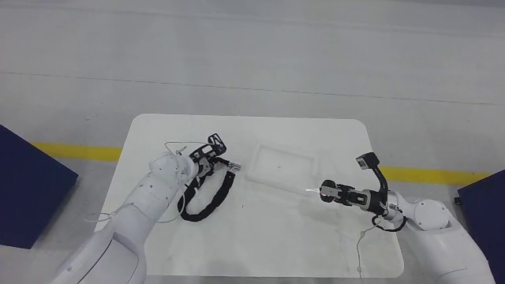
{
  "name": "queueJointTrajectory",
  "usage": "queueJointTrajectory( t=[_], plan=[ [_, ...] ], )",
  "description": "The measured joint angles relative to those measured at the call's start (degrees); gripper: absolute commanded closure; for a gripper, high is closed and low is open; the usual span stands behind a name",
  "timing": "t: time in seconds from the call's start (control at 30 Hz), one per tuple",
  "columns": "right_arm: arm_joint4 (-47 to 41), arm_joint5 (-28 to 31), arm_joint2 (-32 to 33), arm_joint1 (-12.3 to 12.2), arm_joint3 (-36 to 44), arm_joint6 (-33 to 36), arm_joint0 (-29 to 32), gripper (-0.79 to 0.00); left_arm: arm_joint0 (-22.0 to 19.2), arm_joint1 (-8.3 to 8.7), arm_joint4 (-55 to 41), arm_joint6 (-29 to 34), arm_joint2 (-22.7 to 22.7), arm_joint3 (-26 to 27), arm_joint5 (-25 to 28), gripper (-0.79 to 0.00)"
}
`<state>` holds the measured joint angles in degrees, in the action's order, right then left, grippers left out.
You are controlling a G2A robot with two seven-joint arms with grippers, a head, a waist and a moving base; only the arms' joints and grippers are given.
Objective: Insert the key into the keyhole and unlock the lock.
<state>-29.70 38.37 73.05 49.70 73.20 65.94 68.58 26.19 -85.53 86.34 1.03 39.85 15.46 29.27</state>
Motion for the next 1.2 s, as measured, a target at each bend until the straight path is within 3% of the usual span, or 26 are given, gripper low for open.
queueJointTrajectory(
  t=[0.23,0.7,0.73,0.77,0.8,0.83,1.07,1.2],
  plan=[
    [0.0,0.0,0.0,0.0,0.0,0.0,0.0,0.0,1.57,1.23,5.54,-4.24,-1.44,3.65,-2.83,0.0],
    [0.0,0.0,0.0,0.0,0.0,0.0,0.0,0.0,4.41,4.48,4.54,3.72,1.83,9.07,-0.02,0.0],
    [0.0,0.0,0.0,0.0,0.0,0.0,0.0,0.0,4.63,4.66,4.28,4.3,2.1,9.52,0.35,-0.089],
    [0.0,0.0,0.0,0.0,0.0,0.0,0.0,0.0,4.96,4.88,3.69,4.88,2.55,10.15,0.77,-0.351],
    [0.0,0.0,0.0,0.0,0.0,0.0,0.0,0.0,5.2,5.04,3.26,5.28,2.88,10.64,1.02,-0.711],
    [0.0,0.0,0.0,0.0,0.0,0.0,0.0,0.0,5.45,5.19,2.8,5.64,3.22,11.16,1.25,-0.785],
    [0.0,0.0,0.0,0.0,0.0,0.0,0.0,0.0,6.59,6.05,0.08,8.45,5.49,14.74,1.56,-0.785],
    [0.0,0.0,0.0,0.0,0.0,0.0,0.0,0.0,6.62,6.1,-1.75,9.67,6.45,15.26,1.58,-0.693]
  ],
)
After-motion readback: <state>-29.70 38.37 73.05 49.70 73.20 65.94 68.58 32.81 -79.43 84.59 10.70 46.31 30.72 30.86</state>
